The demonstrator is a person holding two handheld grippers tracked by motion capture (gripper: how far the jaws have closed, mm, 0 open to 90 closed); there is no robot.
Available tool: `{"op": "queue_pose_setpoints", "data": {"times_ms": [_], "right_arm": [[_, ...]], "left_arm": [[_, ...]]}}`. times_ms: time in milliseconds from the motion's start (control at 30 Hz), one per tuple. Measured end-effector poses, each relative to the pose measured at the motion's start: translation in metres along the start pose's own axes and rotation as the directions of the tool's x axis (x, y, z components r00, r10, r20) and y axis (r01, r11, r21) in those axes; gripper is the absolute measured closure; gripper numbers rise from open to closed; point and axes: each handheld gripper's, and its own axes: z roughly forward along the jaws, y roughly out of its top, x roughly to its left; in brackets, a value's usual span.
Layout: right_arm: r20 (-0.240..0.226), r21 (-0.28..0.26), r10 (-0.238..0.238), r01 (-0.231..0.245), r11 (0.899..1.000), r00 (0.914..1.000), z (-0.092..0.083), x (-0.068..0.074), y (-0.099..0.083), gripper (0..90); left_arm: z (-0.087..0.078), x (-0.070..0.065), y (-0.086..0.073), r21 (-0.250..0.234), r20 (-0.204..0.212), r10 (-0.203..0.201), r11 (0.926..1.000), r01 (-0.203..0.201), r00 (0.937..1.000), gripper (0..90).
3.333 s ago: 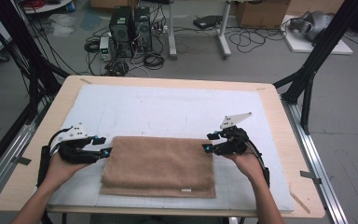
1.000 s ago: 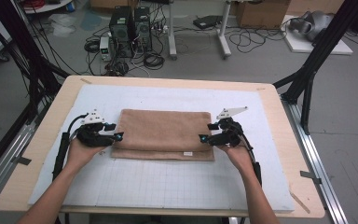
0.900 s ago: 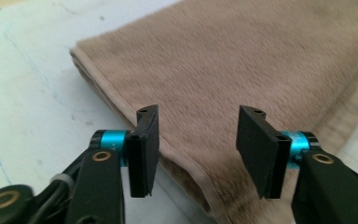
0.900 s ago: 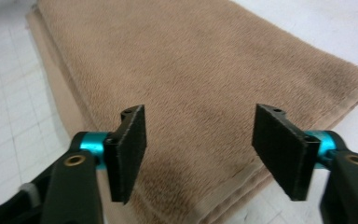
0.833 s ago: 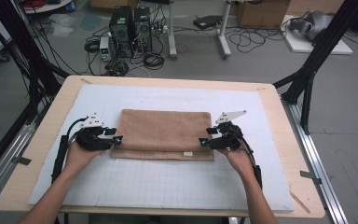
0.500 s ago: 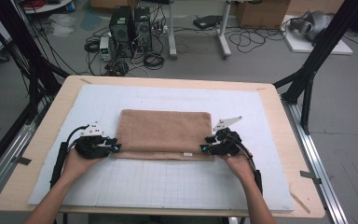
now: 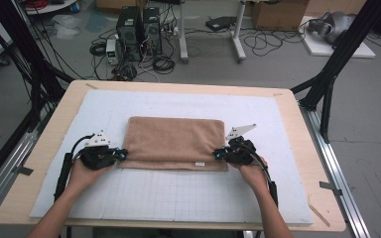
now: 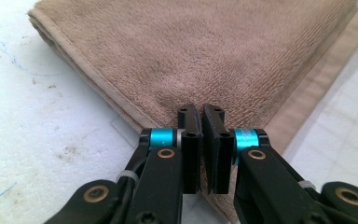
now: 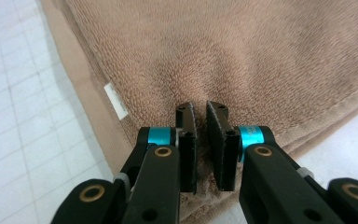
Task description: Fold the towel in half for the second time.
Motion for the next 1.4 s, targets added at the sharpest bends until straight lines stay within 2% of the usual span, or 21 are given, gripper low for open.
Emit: {"op": "queue_pose_setpoints", "data": {"times_ms": [167,333,433,533,667,733,767,867,900,933,967,1033,1100,1167,1300,1333,1400], "right_arm": [[-0.005,-0.054,-0.01,0.01,0.998,0.9999,-0.015,0.0,0.008,82.6],[-0.008,-0.086,-0.028,0.027,0.996,0.9996,-0.03,0.005,0.017,82.4],[-0.011,-0.093,-0.041,0.04,0.995,0.9991,-0.037,0.011,0.019,82.1],[-0.019,-0.065,-0.054,0.053,0.996,0.9983,-0.035,0.017,0.015,81.1],[-0.034,0.004,-0.05,0.05,0.999,0.9982,-0.019,0.023,-0.001,78.8],[-0.046,0.048,-0.03,0.032,0.998,0.9985,-0.01,0.023,-0.007,78.5],[-0.043,0.051,-0.03,0.032,0.998,0.9987,-0.008,0.022,-0.01,78.5],[-0.056,0.04,-0.012,0.014,0.999,0.9984,-0.007,0.02,-0.015,76.5],[-0.059,0.031,-0.006,0.008,0.999,0.9982,-0.008,0.02,-0.014,71.2],[-0.051,0.012,0.005,-0.005,1.0,0.9987,-0.011,0.019,-0.013,66.6],[-0.058,-0.017,0.021,-0.022,1.0,0.9981,-0.016,0.019,-0.011,65.9],[-0.047,-0.091,0.002,-0.006,0.996,0.9989,-0.025,0.021,-0.006,65.6],[-0.042,-0.101,-0.011,0.006,0.995,0.9991,-0.027,0.021,-0.001,66.4],[-0.037,-0.078,-0.027,0.024,0.997,0.999,-0.023,0.023,-0.001,67.6],[-0.05,0.016,-0.029,0.03,0.999,0.9983,-0.01,0.023,-0.006,67.3],[-0.043,0.035,-0.028,0.029,0.999,0.9987,-0.008,0.024,-0.008,66.9],[-0.018,0.046,-0.052,0.052,0.998,0.9985,-0.006,0.025,-0.012,66.8]], "left_arm": [[-0.01,0.003,0.005,-0.039,0.041,-0.04,0.9983,0.042,0.9983,85.9],[-0.026,-0.001,0.014,-0.08,0.039,-0.014,0.9966,0.017,0.9991,85.9],[-0.032,-0.005,0.015,-0.075,0.042,0.006,0.9972,-0.003,0.9991,85.9],[-0.031,-0.009,0.009,-0.037,0.031,0.033,0.9988,-0.031,0.999,85.8],[-0.016,-0.013,-0.008,0.038,0.025,0.031,0.9988,-0.032,0.9992,84.7],[-0.012,-0.016,-0.014,0.031,0.021,0.031,0.999,-0.032,0.9993,84.2],[-0.012,-0.016,-0.016,0.019,0.018,0.023,0.9995,-0.024,0.9996,84.2],[-0.013,-0.016,-0.015,0.022,0.027,0.018,0.9996,-0.019,0.9995,82.4],[-0.015,-0.015,-0.013,0.023,0.029,0.015,0.9996,-0.015,0.9995,78.7],[-0.017,-0.015,-0.011,0.012,0.025,0.009,0.9999,-0.01,0.9997,72.8],[-0.02,-0.014,-0.008,-0.01,0.019,0.009,0.9999,-0.009,0.9998,70.6],[-0.025,-0.013,-0.002,-0.061,0.02,-0.006,0.9981,0.007,0.9998,68.6],[-0.027,-0.015,0.004,-0.078,0.015,0.005,0.9969,-0.003,0.9999,69.3],[-0.024,-0.017,0.005,-0.058,0.018,0.024,0.9981,-0.023,0.9996,71.7],[-0.012,-0.018,-0.004,0.044,0.008,0.046,0.9979,-0.047,0.9989,73.9],[-0.01,-0.018,-0.008,0.047,0.006,0.047,0.9978,-0.047,0.9989,73.8],[-0.009,-0.017,-0.015,0.024,0.011,0.016,0.9996,-0.016,0.9998,73.6]]}}
